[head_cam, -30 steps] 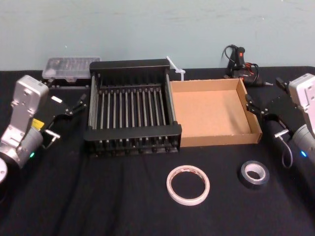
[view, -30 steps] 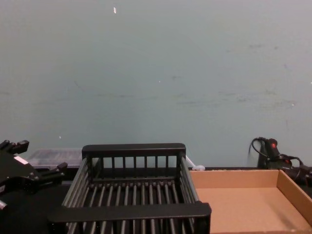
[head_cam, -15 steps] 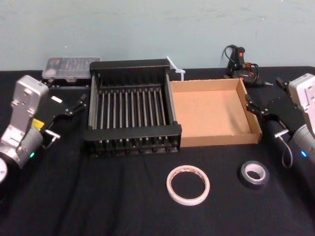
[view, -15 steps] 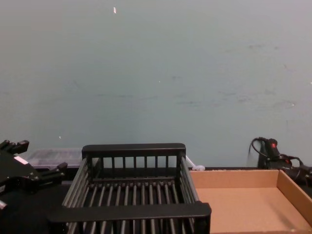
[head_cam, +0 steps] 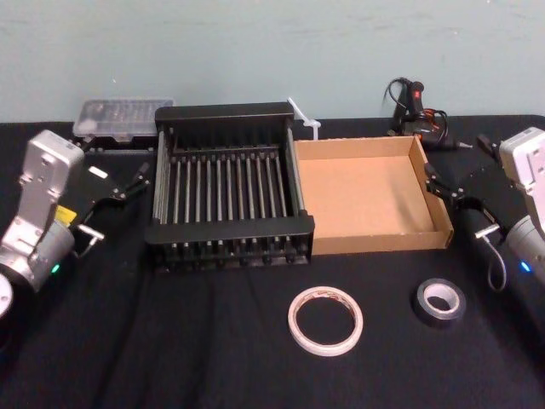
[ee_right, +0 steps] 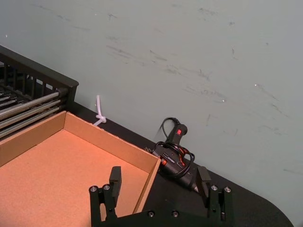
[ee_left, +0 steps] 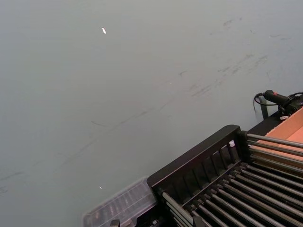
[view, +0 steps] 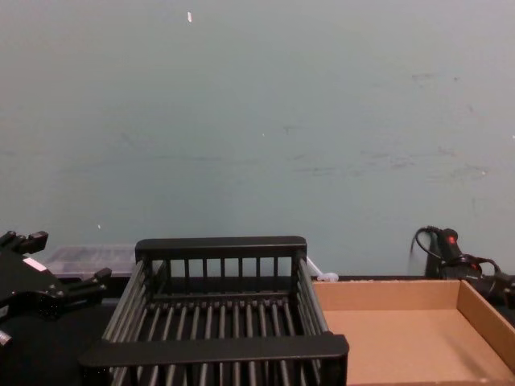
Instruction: Pick up the white tape and place it into the black box , Pick up the silver tape and place it into the brown box.
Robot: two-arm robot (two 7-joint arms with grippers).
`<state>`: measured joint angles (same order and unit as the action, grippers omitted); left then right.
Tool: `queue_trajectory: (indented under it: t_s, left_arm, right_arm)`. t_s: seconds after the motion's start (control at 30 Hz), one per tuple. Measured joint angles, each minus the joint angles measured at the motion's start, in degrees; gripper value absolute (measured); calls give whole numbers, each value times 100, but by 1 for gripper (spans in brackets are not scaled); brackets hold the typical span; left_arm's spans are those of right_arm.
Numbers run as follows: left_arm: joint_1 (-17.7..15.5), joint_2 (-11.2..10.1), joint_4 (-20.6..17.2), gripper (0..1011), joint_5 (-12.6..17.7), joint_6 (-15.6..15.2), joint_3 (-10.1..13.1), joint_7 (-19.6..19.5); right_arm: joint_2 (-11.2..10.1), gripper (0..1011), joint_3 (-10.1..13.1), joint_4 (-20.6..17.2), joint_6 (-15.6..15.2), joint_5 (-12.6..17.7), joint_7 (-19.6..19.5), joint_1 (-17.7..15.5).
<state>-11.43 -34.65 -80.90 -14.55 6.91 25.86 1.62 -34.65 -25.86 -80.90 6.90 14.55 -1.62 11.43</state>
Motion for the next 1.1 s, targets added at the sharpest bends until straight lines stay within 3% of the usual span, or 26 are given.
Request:
queue_trajectory:
  t_s: [0.63, 1.1]
  left_arm:
    - [0, 0, 0, 1001, 0, 0, 0, 0]
    - [0, 0, 0, 1001, 0, 0, 0, 0]
  right_arm:
    - [2, 1002, 3, 0, 0, -2, 2, -1]
    - [-83, 1002, 367, -380, -172, 143, 267, -304]
